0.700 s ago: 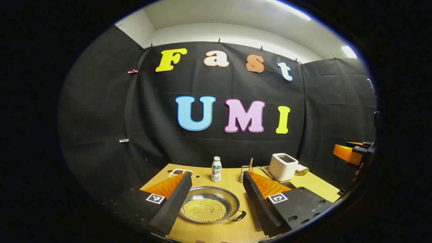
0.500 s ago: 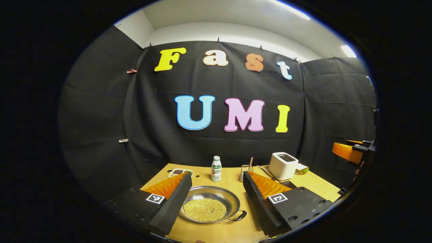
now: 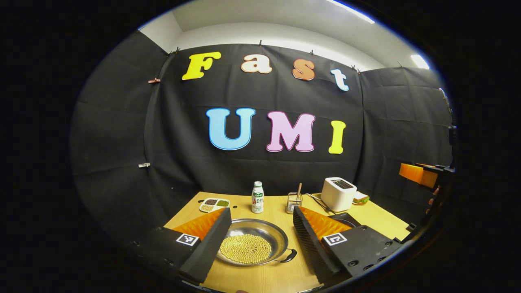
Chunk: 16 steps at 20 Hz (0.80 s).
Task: First push the handle of the pot to place it horizontally, then grasp the pot with both hands and set it on the induction cooktop.
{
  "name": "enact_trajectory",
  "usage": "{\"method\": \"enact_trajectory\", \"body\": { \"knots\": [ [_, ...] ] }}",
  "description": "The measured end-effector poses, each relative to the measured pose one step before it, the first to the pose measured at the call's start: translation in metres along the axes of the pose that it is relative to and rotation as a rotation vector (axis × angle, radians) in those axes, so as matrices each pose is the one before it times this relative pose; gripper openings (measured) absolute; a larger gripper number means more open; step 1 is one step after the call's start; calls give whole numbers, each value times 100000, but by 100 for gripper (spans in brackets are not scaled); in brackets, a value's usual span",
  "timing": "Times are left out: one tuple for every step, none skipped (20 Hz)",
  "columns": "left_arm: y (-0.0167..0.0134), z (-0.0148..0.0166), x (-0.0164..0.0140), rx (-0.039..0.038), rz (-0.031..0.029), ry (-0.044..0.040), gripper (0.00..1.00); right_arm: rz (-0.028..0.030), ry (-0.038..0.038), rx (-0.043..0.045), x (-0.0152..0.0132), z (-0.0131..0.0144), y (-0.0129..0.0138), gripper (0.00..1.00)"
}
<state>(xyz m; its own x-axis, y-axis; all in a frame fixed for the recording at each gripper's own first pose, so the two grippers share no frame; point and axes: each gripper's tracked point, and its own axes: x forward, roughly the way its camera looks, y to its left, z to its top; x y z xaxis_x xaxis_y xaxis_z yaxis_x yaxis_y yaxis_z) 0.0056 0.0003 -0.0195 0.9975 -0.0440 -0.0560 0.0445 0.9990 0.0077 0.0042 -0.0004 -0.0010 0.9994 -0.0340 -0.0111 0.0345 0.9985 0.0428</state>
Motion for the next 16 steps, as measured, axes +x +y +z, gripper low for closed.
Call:
{"method": "enact_trajectory", "body": {
  "knots": [
    [47, -175, 53, 33, -311, 638, 95, -559, 581, -61, -134, -239, -64, 98],
    [-46, -215, 169, 8, -386, 637, 95, -377, 738, 242, -67, -140, -50, 98],
    [-1, -123, 129, 184, -406, 743, 95, -338, 503, 398, 95, -129, -19, 98],
    [-29, -179, 198, 388, -268, 534, 95, -411, 329, 221, -53, -19, -43, 98],
    [-13, 40, 179, 469, -336, 547, 95, -381, 309, -175, 105, -159, -202, 98],
    [-39, -110, 198, 461, -63, 513, 95, -370, 223, -358, 94, -35, -127, 98],
    [24, 36, 249, 203, 166, 562, 95, -410, 325, -23, 274, -82, -115, 98],
    [18, -128, 259, -46, 115, 778, 95, -229, 386, 368, 321, -76, -52, 98],
    [-110, 24, 258, -87, -88, 638, 95, 20, 528, 439, 226, -63, -9, 98],
    [-204, -12, 342, 23, -445, 454, 95, 470, 462, 6, 237, -100, 48, 98],
    [-224, 38, 408, 245, -532, 574, 95, 746, 556, -648, 385, -147, 91, 98],
    [-63, -177, 415, 398, -126, 860, 95, 579, 672, -1058, 397, -87, 59, 98],
    [6, -141, 546, -68, 362, 1464, 95, 782, 136, -1128, 326, 114, -51, 98],
    [98, -480, 444, -656, 147, 1801, 95, 783, -493, -766, 307, 201, 114, 98],
    [-85, -238, 402, -880, -27, 1651, 95, 1023, -301, -246, 429, 189, 91, 98],
    [91, -315, 375, -1205, 375, 1519, 95, 1293, 212, -52, 422, 57, 183, 98]
  ]
}}
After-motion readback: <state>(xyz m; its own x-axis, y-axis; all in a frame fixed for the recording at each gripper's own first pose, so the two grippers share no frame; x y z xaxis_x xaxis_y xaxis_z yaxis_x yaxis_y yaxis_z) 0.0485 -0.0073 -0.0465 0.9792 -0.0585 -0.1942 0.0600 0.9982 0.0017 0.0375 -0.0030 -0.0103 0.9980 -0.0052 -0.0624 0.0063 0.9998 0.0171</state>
